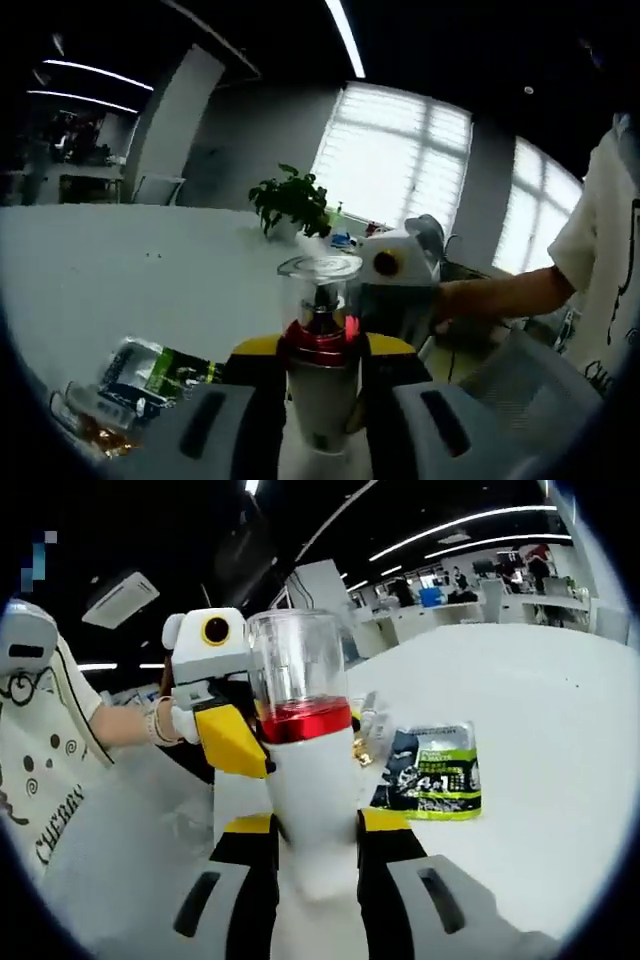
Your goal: Arrange the skincare products in the storage area until every visible bottle or jar stands upright without overlapping.
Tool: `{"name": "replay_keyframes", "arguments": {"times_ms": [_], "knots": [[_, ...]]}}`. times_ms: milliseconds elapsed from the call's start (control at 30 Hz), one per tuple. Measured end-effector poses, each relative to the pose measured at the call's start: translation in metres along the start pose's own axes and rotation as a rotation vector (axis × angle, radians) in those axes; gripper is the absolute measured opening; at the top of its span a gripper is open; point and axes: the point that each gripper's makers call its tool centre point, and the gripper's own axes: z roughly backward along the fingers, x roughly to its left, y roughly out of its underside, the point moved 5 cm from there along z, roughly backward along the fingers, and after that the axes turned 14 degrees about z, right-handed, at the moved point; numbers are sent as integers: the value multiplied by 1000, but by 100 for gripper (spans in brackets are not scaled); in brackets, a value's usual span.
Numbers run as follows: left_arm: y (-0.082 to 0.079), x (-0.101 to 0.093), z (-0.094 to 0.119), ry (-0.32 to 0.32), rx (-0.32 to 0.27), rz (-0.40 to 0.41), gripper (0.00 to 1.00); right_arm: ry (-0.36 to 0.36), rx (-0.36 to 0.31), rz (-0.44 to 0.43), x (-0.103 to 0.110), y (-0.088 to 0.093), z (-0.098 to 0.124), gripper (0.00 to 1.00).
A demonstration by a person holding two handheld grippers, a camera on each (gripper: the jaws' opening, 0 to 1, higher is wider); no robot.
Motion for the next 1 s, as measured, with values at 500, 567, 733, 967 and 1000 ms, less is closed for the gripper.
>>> {"name": "replay_keyframes", "arguments": {"times_ms": [500, 567, 733, 967, 1000], "knots": [[8, 4, -19, -57, 22, -175, 22, 79, 105, 232, -24, 12, -2, 29], [11, 4, -21, -66, 29, -190, 22, 73, 106, 244, -29, 16, -2, 29], [12, 9, -21, -82, 30, -197, 22, 63, 87, 258, -34, 18, -3, 29], [10, 10, -21, -85, 23, -209, 23, 50, 94, 262, -37, 18, -3, 30], [11, 9, -21, -81, 24, -210, 23, 47, 95, 260, -37, 18, -3, 30]]}}
